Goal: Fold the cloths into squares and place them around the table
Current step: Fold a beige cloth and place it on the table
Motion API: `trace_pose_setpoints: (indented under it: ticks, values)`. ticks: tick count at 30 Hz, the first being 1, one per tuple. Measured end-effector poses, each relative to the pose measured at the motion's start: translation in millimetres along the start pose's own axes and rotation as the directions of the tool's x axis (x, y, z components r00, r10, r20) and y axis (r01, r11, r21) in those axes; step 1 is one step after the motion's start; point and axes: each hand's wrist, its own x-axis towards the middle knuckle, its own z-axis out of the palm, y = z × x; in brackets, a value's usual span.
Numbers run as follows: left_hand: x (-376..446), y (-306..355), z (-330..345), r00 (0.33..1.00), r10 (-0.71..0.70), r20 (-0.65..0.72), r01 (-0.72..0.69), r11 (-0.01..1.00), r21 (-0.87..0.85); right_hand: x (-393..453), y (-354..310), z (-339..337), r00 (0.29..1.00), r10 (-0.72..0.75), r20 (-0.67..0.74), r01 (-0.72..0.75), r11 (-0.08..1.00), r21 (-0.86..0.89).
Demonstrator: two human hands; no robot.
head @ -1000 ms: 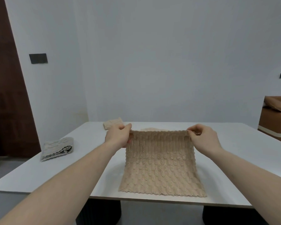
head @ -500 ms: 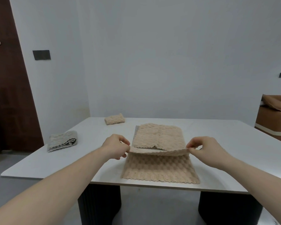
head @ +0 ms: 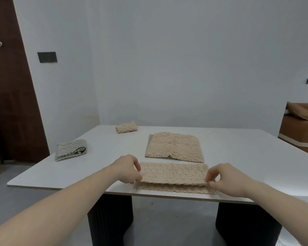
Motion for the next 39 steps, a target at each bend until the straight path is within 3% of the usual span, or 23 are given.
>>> trace_pose_setpoints:
  ticks: [14, 17, 20, 25, 30, 39]
  values:
    - [-1.2, 0.8, 10.4, 0.999, -0.013, 0.036, 0.006, 0.984, 0.177, -2.3, -3.8, 10.2, 0.999, 0.010, 0.039, -0.009, 1.000, -0.013]
    - [-1.1, 4.5, 14.9, 0.985, 0.064, -0.157, -0.027, 0.973, 0.227, 2.5, -6.1, 11.0, 0.992, 0.010, -0.127, -0.014, 1.000, -0.028]
    - [0.2, 15.4, 26.6, 0.924, 0.194, -0.330, -0.135, 0.972, 0.191, 13.9, -8.5, 19.4, 0.971, -0.013, -0.240, 0.006, 0.999, -0.031]
    - [15.6, 31.7, 60.1, 0.923, 0.363, -0.127, -0.330, 0.917, 0.223, 39.1, -15.8, 47.6, 0.981, 0.026, -0.194, -0.048, 0.993, -0.112]
    - [31.9, 36.0, 91.2, 0.959, 0.283, 0.033, -0.280, 0.913, 0.296, 54.2, -19.7, 76.1, 0.991, 0.131, -0.025, -0.133, 0.981, -0.141]
    - [70.2, 34.6, 98.2, 0.964, 0.261, 0.049, -0.259, 0.888, 0.379, 83.8, 5.3, 78.9, 0.997, 0.072, -0.017, -0.074, 0.991, -0.115]
